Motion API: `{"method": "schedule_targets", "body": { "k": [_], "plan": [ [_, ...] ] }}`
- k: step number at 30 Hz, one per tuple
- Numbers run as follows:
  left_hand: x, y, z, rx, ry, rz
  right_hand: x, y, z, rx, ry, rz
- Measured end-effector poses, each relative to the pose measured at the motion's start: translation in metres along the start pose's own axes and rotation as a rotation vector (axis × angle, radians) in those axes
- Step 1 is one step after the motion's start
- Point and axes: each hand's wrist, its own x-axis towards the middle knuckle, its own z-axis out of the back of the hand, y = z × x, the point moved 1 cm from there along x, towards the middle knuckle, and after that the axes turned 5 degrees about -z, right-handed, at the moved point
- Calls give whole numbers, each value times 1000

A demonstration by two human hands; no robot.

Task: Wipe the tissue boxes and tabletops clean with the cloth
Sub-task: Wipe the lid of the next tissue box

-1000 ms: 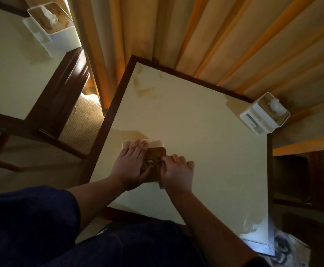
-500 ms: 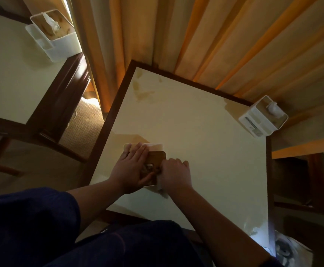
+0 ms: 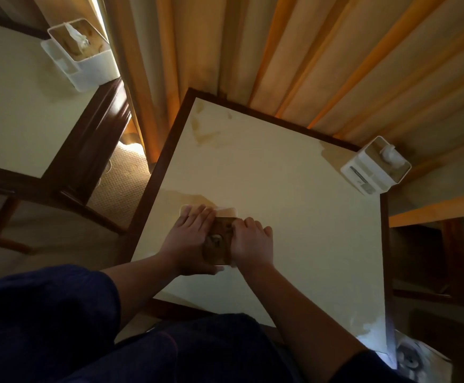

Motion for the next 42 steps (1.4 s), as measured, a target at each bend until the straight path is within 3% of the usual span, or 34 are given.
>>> {"method": "schedule_targets", "body": {
  "k": [9,17,20,24,27,31,33,36,40,42],
  "plan": [
    [7,5,-1,10,90,-21,-51,-15,5,-76,138,153],
    [5,-3,9,29,59,4,-57,-23,-6,1,25,198],
    [9,-12,26,40,117,-14,-60,-33,-19,52,-60,299],
    [23,-11,40,164,287,-147,-66,-46,-14,72,-134,346],
    [35,-10,47,334,408,-347,-68,-56,-7,116,-103,304],
    [43,-16,55,577,431,-550,-63,-56,2,51,-47,315],
    [45,-15,57,491,459,-493,-58,-48,1,10,-20,323],
    [39,-11,59,83,462,-245,-55,-35,-6,54,-35,276],
    [20,-22,38,-214,120,179,-62,-28,-18,97,-127,180],
    [10,-28,24,-252,-17,263,-66,-29,-22,114,-126,168]
  ]
}}
